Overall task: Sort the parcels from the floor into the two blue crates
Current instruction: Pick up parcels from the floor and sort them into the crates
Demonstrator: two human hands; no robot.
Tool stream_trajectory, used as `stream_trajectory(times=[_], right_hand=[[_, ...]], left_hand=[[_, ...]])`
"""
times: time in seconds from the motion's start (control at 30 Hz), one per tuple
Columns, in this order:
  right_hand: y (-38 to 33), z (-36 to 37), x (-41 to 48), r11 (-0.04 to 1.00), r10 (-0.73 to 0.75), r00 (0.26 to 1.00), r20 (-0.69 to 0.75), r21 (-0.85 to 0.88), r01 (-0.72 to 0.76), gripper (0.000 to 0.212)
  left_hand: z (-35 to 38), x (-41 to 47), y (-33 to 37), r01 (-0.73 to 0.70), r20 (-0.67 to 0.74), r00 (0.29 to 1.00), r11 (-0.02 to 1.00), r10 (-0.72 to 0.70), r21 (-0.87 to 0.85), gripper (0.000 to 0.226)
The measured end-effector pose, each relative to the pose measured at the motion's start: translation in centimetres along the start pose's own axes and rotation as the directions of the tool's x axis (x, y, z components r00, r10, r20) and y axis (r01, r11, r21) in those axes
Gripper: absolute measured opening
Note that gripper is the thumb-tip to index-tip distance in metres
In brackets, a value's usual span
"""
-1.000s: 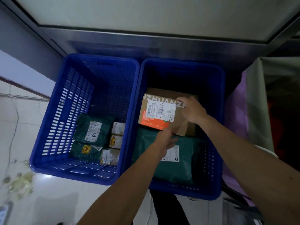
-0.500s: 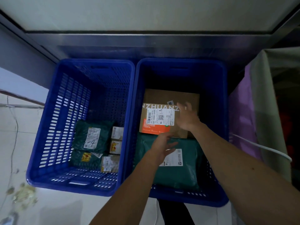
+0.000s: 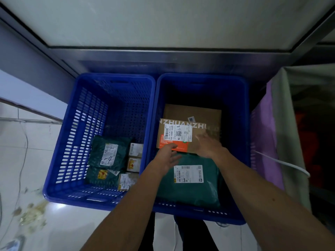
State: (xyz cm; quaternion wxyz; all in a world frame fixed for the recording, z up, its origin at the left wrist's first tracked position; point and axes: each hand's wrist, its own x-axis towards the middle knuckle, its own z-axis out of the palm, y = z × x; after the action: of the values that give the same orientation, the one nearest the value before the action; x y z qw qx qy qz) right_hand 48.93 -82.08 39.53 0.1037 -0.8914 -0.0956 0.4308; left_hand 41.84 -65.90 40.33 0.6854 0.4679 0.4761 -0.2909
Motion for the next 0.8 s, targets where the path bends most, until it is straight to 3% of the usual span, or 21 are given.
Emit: stream_trajectory(times=[0.13,0.27,0.43,0.7,0.8], right_hand=[[0.0,1.8,-3.8,0.997,0.063,0.996,0.066,0.047,-0.066,0.056],[-0.7,2.5,-8.3,0.995,0.043,0.991,0.129,-0.092,-0.031,0.051],[-4.0,3.2,-12.0,0.982,-0.013,0.987,0.157,-0.183,0.042,0.049],[-12.2,2.7,-15.1,0.937,-0.185,0.967,0.175,-0.265,0.228,0.05],[-15.0,2.9,-15.9,0.925,-0.187,0.97,0.154,-0.305,0.226,0.043]], left_hand=[[-0.9,-3.2,1.2,-0.044,0.002,0.999,0.996,0.044,0.073,0.044],[-2.1,-7.5,2.0,-0.088,0.011,0.996,0.985,0.087,0.145,0.058],[-4.1,-12.3,2.3,-0.141,0.028,0.99,0.983,0.139,0.114,0.069],[-11.8,-18.5,1.4,-0.179,-0.012,0.983,0.979,0.181,0.097,0.051],[-15.6,-19.7,1.0,-0.187,-0.055,0.98,0.977,0.193,0.101,0.048]])
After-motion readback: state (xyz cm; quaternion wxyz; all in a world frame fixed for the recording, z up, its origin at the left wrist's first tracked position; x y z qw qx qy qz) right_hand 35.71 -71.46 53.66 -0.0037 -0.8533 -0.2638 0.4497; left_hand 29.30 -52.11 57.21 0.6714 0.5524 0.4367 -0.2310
